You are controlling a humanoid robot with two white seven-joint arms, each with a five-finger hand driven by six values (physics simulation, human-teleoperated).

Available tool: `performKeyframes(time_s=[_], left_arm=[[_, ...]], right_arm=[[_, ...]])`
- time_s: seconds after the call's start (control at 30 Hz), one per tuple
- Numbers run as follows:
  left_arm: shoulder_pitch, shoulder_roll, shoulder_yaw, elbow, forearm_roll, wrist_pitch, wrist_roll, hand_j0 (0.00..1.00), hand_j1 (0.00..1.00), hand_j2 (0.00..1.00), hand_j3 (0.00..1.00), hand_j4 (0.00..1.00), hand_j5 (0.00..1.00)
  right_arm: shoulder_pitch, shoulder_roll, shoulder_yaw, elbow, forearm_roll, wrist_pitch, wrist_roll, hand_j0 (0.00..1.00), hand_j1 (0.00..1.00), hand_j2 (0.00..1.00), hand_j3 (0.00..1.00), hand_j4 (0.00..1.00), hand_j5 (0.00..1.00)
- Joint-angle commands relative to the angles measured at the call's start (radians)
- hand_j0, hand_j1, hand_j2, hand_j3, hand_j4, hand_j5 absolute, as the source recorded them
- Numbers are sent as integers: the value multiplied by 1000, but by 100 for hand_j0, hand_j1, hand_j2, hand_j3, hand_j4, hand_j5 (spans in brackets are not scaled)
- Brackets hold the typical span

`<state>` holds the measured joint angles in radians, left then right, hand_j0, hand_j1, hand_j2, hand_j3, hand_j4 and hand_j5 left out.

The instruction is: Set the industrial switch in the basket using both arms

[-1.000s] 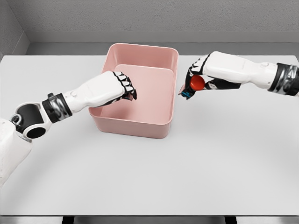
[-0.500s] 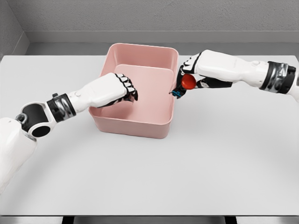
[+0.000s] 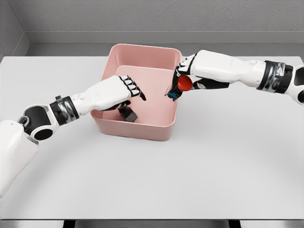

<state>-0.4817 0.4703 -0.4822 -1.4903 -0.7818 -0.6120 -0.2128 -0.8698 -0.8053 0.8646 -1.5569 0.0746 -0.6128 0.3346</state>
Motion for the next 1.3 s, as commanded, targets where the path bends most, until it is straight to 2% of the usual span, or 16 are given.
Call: performKeyframes(time_s=[0.0, 0.13, 0.17, 0.2, 0.23, 0.27, 0.3, 0.37, 0.47, 0.57, 0.8, 1.1, 1.27], left_arm=[[2, 1, 1, -1, 7, 1, 1, 70, 70, 70, 70, 70, 70], [0, 2, 1, -1, 7, 1, 1, 71, 71, 71, 71, 71, 71], [-2, 11, 4, -18, 10, 1, 1, 71, 71, 71, 71, 71, 71], [2, 30, 11, -73, 27, 1, 7, 71, 71, 71, 71, 71, 71], [2, 97, 13, -117, 74, 1, 10, 81, 81, 81, 81, 81, 81], [6, 168, 11, -159, 128, 1, 10, 98, 98, 98, 98, 98, 98], [9, 232, 16, -205, 156, 1, 12, 100, 100, 100, 100, 100, 100], [23, 364, 71, -239, 236, 1, 12, 100, 100, 100, 100, 100, 100], [103, 422, 149, -237, 239, 1, 4, 100, 100, 100, 100, 100, 100], [129, 435, 169, -235, 239, 1, 4, 100, 100, 100, 100, 100, 100], [146, 438, 172, -231, 233, 1, 3, 100, 100, 100, 100, 100, 100], [150, 436, 172, -228, 231, 1, 3, 100, 100, 100, 100, 100, 100], [149, 436, 171, -226, 230, 1, 3, 100, 100, 100, 100, 100, 100]], right_arm=[[0, 1, 1, 0, -7, 2, 0, 38, 38, 38, 38, 38, 38], [-2, 1, 4, 0, -7, 2, 0, 38, 38, 38, 38, 38, 38], [-2, 1, 5, 0, -7, 2, 0, 38, 38, 38, 38, 38, 38], [-2, 3, 5, 0, -7, 2, 0, 38, 38, 38, 38, 38, 38], [-2, 3, 5, 0, -7, 2, 0, 38, 38, 38, 38, 38, 38], [-3, 5, 5, 0, -7, 2, 0, 38, 38, 38, 38, 38, 38], [-8, 14, 7, 0, -7, 2, 0, 38, 38, 38, 38, 38, 38], [-17, 21, 16, 3, -7, 2, 0, 38, 38, 38, 38, 38, 38], [-38, 47, 39, 8, -7, 2, 0, 38, 38, 38, 38, 38, 38], [-40, 52, 40, 9, -7, 2, 0, 38, 38, 38, 38, 38, 38], [-54, 81, 62, 18, -6, 2, 1, 38, 38, 38, 38, 38, 38], [-98, 163, 105, 41, -6, 2, 32, 37, 37, 37, 37, 37, 37], [-140, 216, 146, 116, -4, 2, 43, 37, 37, 37, 37, 37, 37]])
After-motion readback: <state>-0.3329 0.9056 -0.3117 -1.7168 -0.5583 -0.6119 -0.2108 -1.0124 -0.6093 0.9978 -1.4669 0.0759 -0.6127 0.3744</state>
